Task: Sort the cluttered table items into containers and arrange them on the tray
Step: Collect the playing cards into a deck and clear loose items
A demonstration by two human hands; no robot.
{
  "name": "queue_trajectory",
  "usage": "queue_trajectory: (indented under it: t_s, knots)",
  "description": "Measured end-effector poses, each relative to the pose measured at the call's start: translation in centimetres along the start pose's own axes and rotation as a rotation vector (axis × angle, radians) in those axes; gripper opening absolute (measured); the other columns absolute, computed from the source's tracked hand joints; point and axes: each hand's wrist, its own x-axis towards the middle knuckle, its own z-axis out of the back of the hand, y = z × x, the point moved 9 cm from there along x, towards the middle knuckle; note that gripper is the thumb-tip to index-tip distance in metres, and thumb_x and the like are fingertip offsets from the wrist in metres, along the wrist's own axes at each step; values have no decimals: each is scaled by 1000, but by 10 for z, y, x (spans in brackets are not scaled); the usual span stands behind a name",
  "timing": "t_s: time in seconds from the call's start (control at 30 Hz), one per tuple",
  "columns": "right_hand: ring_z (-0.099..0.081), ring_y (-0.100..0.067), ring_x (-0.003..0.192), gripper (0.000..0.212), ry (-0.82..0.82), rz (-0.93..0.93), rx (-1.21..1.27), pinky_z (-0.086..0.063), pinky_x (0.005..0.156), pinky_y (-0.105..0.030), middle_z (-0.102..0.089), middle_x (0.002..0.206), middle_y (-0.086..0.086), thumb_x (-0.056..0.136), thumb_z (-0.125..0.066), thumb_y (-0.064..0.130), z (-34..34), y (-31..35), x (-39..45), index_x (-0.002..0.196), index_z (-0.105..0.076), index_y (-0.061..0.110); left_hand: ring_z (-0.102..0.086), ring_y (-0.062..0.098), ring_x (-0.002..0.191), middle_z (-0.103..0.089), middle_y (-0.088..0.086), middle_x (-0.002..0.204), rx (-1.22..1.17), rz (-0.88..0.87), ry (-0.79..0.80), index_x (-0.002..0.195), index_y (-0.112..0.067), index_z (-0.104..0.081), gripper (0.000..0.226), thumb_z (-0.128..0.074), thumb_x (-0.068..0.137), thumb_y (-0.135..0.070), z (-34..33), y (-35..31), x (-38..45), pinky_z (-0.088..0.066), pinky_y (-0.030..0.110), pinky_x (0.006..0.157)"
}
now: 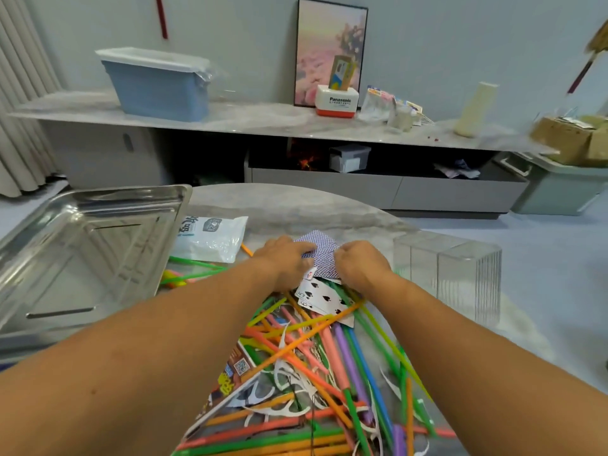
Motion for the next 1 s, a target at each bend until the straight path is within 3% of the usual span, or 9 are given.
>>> queue_trajectory:
  t_s: [0.1,0.2,0.27,0.47,0.57,0.63,0.8,0.9,1.0]
  knots:
    - [-66,-31,94,35,3,-99,89,-54,84,-34,-72,113,-16,94,-67,33,8,-6,2,114,-70,4,-48,27,132,-54,3,145,-195,-1,-29,131,-37,-63,33,-61,99,-42,8,-4,-6,-41,41,110]
    - [-63,-32,115,71,30,-186,14,-53,97,-39,-63,129,-16,83,-80,47,11,-3,-5,132,-56,3,-60,20,110,-64,4,126,-476,77,-26,104,-29,-72,21,-81,86,-26,5,-3,-12,-48,30,93]
    - [-61,-31,122,84,65,-191,-3,-52,101,-36,-61,133,-15,80,-83,48,10,4,-6,140,-48,0,-59,21,111,-63,7,125,-580,116,-49,108,-23,-70,34,-87,79,-18,2,-3,-15,-50,32,94]
    - [-72,-31,87,55,116,-281,600,-58,65,-37,-71,107,-20,74,-89,7,1,-9,-12,119,-60,-3,-61,25,108,-57,10,131,-928,221,-111,148,-26,-39,91,-88,74,-7,4,4,-22,-51,34,88]
    - [-73,-23,65,35,231,-292,885,-59,51,-32,-74,88,-14,81,-82,5,-2,0,-17,111,-65,-2,-72,30,95,-65,12,121,-1295,253,-183,148,-24,-38,85,-79,79,5,14,5,-24,-62,43,78]
    - [-74,-22,61,17,319,-269,1028,-60,49,-31,-77,80,-12,88,-76,8,3,13,-20,101,-67,1,-75,28,83,-69,14,108,-1539,214,-194,145,-16,-43,72,-71,84,11,25,-4,-26,-62,36,63]
    - [-76,-23,66,9,383,-174,1223,-63,58,-38,-78,82,-12,96,-68,12,27,37,-22,99,-68,4,-72,32,89,-69,25,116,-1771,104,-194,135,-1,-54,47,-64,91,10,52,-33,-24,-64,40,73]
    - [-74,-21,62,15,275,-189,1222,-62,54,-38,-77,82,-11,93,-71,12,45,27,-21,105,-67,5,-69,26,88,-69,20,114,-1572,114,-162,128,0,-57,33,-66,97,-8,53,-36,-27,-61,34,71]
    - [-70,-17,54,38,-1,-200,1045,-54,42,-29,-74,90,-11,84,-81,11,71,0,-19,116,-62,5,-62,21,95,-62,7,109,-789,74,-37,125,-12,-57,42,-75,91,-30,32,-39,-36,-52,33,81]
